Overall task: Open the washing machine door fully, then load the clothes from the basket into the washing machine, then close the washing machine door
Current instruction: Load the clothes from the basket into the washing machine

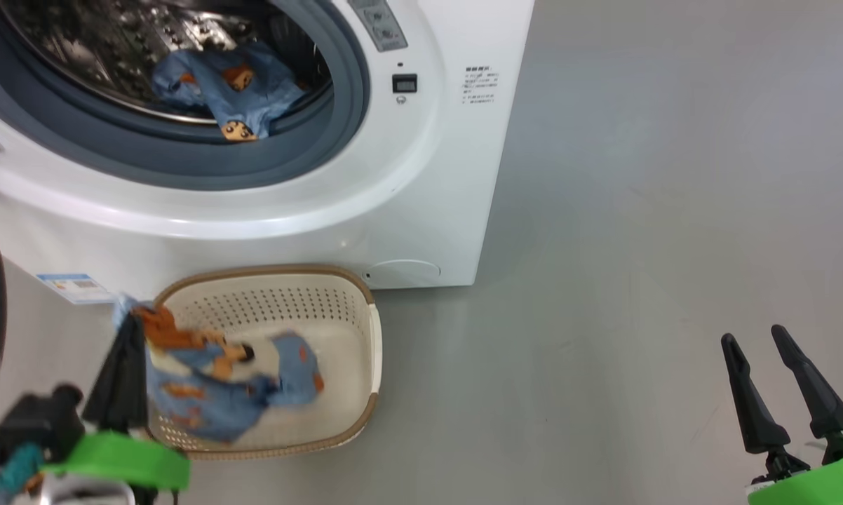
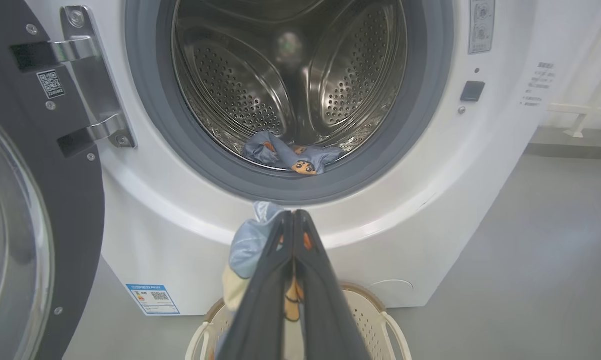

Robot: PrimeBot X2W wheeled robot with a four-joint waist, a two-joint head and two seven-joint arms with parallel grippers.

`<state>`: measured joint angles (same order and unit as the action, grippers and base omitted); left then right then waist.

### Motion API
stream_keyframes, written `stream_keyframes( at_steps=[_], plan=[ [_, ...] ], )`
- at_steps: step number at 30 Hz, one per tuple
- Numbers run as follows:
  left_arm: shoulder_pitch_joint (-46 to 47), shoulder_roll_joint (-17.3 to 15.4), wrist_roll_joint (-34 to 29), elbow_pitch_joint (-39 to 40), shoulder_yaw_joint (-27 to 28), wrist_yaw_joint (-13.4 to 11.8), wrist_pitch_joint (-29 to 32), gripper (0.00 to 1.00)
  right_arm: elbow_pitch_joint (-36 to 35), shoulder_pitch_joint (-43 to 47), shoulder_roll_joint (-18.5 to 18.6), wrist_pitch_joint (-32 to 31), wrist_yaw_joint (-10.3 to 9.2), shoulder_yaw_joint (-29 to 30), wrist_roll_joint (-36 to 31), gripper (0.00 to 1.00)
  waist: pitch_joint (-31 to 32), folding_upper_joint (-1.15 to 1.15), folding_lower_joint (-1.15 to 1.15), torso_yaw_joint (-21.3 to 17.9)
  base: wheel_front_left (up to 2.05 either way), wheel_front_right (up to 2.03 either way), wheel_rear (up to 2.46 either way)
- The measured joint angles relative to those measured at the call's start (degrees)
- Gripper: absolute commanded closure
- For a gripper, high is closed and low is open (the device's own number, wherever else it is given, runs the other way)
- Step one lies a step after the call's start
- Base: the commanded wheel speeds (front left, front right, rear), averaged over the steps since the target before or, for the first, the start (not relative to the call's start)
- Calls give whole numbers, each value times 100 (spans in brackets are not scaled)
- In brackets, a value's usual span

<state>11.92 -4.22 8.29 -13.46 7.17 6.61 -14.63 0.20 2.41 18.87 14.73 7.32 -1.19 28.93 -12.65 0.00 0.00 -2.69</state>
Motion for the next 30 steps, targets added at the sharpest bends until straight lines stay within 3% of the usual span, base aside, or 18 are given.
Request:
stream_keyframes(
  at_steps=[8,15,23,30],
  plan=[
    [-970,153,-21,715,18,-176,0,100,-5,135,-27,0,0,54,-5,0,176,0,0,-59,0,0,0],
    [-1003,170,122,756,-49,-188,0,100,-26,134,-63,0,0,62,-5,0,84,0,0,-108,0,0,0],
    [68,163,64,634,-92,-130,0,100,-44,104,-113,0,0,40,-5,0,-193,0,1,-189,0,0,0],
    [1622,-77,-87,291,-73,-129,-1,100,-64,-123,-142,0,0,13,-4,0,-518,0,1,-291,0,0,0]
  ],
)
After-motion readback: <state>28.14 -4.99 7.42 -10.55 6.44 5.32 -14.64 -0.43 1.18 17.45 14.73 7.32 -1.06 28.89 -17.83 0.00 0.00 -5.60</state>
